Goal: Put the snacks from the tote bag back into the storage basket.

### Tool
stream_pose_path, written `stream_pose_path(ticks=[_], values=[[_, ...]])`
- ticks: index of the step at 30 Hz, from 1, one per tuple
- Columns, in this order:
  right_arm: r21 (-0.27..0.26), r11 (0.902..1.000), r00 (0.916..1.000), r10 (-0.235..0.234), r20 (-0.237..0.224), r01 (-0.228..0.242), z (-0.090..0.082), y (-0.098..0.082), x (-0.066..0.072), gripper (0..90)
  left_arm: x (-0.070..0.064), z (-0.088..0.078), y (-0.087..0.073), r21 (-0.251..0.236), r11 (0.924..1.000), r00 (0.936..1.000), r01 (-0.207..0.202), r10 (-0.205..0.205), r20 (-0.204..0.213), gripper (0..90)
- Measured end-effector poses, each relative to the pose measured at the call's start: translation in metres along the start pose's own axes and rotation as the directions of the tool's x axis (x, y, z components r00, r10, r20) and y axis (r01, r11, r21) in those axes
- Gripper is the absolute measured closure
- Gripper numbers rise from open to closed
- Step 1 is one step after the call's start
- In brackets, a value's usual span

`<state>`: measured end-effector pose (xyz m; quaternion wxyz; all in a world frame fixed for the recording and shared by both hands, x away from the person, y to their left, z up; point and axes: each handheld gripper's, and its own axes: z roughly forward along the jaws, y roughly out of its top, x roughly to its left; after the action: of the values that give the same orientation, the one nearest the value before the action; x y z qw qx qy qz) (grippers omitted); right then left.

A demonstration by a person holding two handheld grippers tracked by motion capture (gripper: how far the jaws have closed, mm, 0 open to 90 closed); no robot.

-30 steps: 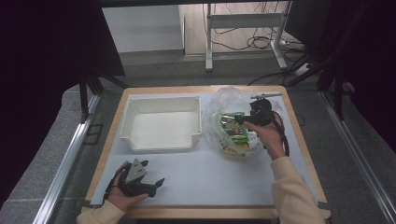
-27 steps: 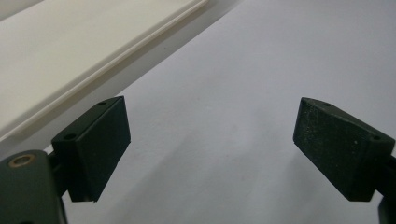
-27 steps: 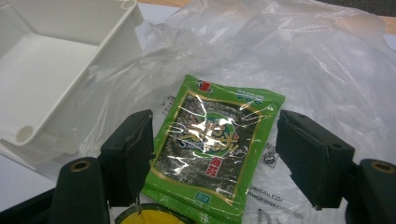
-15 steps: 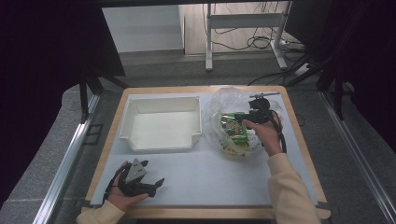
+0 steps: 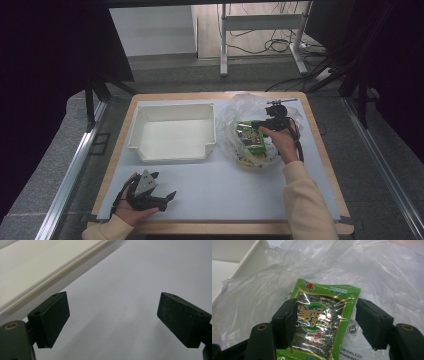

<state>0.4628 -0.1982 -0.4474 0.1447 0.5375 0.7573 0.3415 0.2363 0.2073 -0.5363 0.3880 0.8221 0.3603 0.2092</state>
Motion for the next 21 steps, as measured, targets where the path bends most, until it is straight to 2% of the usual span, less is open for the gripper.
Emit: stream_pose_path(ticks=[15, 21], values=[[0.046, 0.9984, 0.9995, 0.030, 0.012, -0.031, 0.016, 0.000, -0.005, 41.7, 0.000, 0.000, 0.000, 0.000, 1.0000, 1.0000, -0.001, 0.001, 0.000, 10.8], [0.062, 0.9978, 0.9992, 0.021, 0.034, -0.023, 0.022, -0.001, -0.004, 43.0, 0.000, 0.000, 0.000, 0.000, 1.0000, 1.0000, -0.002, 0.002, 0.001, 10.9]])
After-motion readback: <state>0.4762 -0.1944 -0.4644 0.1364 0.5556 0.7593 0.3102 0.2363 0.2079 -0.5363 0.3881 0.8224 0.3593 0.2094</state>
